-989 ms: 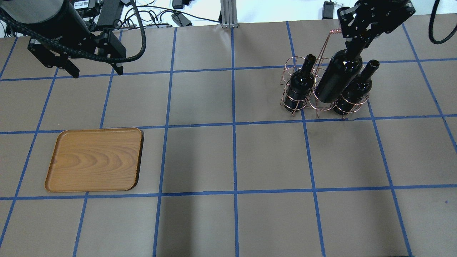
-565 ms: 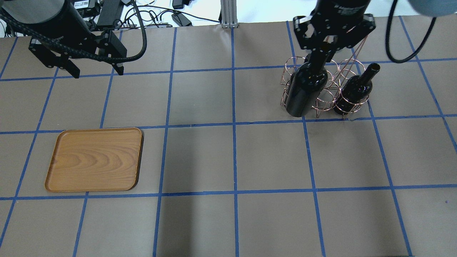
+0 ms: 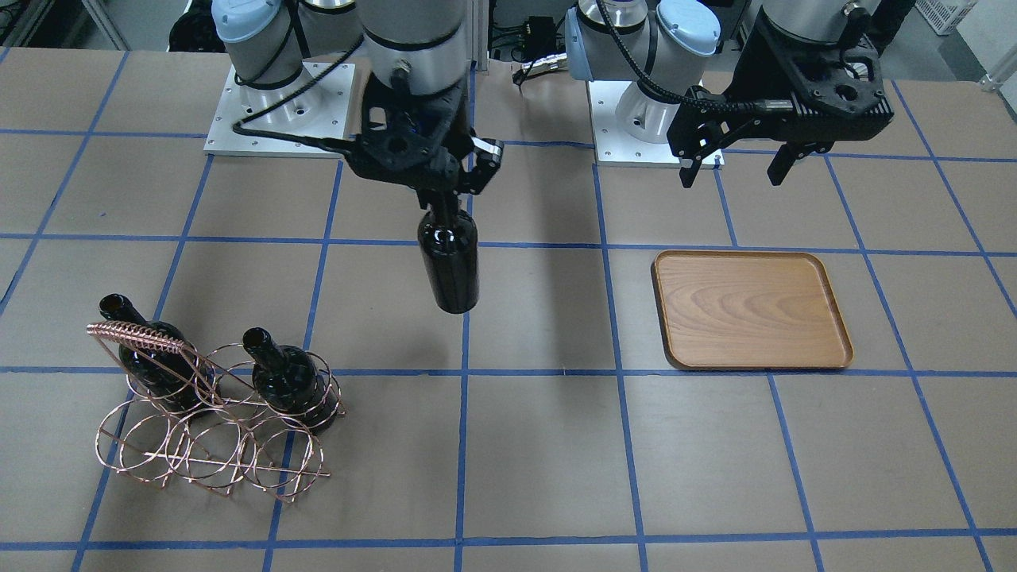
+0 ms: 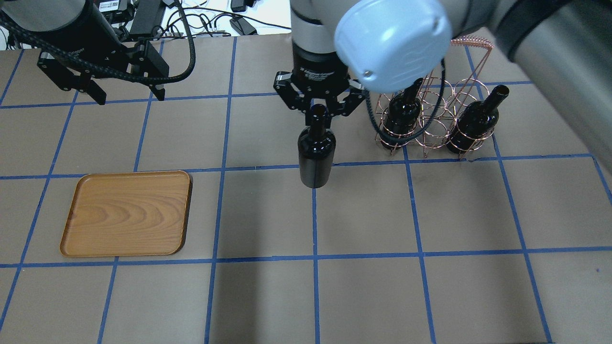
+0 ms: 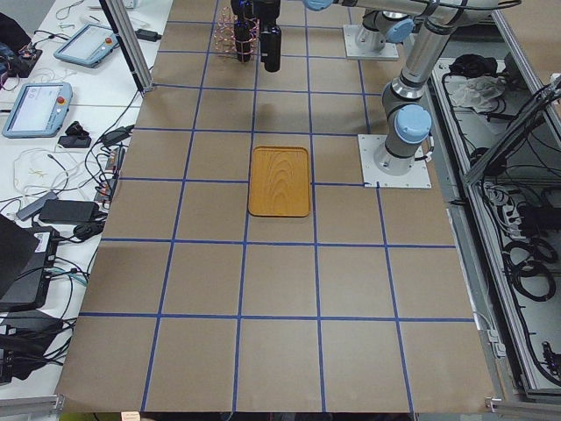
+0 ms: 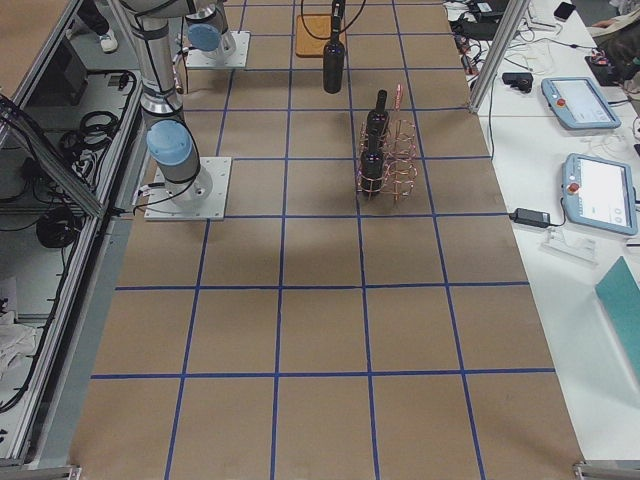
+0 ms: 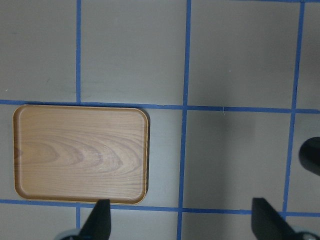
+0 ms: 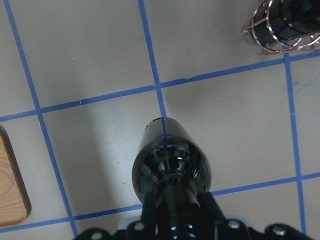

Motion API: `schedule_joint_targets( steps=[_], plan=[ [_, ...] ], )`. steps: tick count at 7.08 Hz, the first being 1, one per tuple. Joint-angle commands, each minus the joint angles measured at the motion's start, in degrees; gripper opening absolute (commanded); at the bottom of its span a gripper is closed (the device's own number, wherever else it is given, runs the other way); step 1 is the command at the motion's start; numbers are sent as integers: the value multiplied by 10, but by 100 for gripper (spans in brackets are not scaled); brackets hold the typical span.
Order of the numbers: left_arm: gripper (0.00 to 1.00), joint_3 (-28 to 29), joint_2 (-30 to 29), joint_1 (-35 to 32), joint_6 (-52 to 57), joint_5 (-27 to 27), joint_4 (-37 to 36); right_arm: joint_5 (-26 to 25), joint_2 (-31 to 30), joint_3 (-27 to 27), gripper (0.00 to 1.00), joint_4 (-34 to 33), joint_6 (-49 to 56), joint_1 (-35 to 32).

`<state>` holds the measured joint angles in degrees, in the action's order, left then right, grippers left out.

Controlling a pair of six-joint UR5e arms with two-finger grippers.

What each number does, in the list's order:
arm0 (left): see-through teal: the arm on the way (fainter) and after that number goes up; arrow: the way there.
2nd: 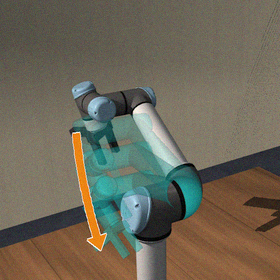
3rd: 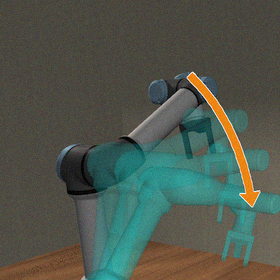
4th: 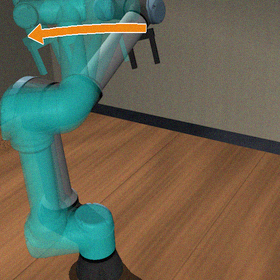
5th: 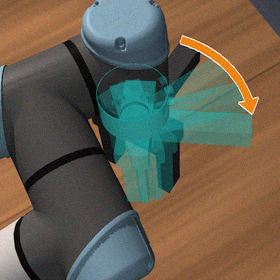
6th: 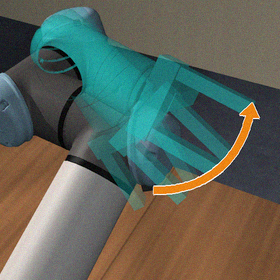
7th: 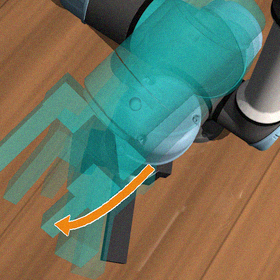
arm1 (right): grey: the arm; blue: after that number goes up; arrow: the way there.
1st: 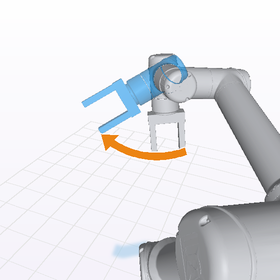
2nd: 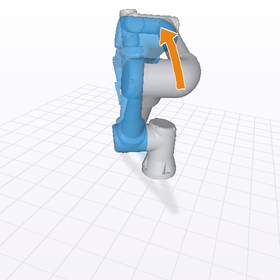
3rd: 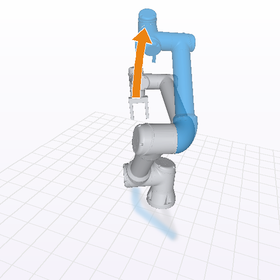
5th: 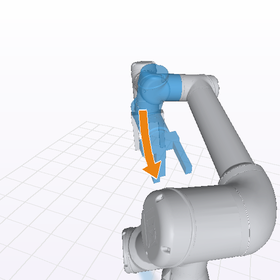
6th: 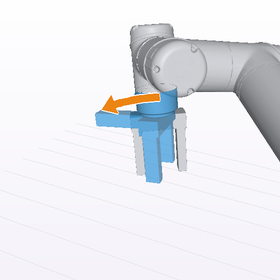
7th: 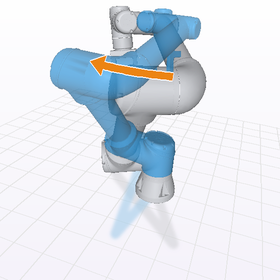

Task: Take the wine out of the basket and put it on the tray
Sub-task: 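Carry the bottle toward the tray and set it upright on the table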

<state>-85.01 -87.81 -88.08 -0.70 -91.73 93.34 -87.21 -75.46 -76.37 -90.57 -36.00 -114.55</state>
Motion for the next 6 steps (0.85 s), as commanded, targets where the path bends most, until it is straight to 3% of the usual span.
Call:
schedule_joint_targets(
  steps=[1,4,5,6],
  plan=[
    [100,-5,1,1,1,3,0,-16,50,0,16,-53,-71,-61],
    [100,-6,2,1,1,2,0,-18,76,-12,18,-83,-120,-84],
    [100,-6,3,1,1,1,0,-19,78,-17,28,-90,-116,-84],
    [100,-6,3,1,1,1,0,-23,79,-17,89,-91,-109,-84]
  ],
)
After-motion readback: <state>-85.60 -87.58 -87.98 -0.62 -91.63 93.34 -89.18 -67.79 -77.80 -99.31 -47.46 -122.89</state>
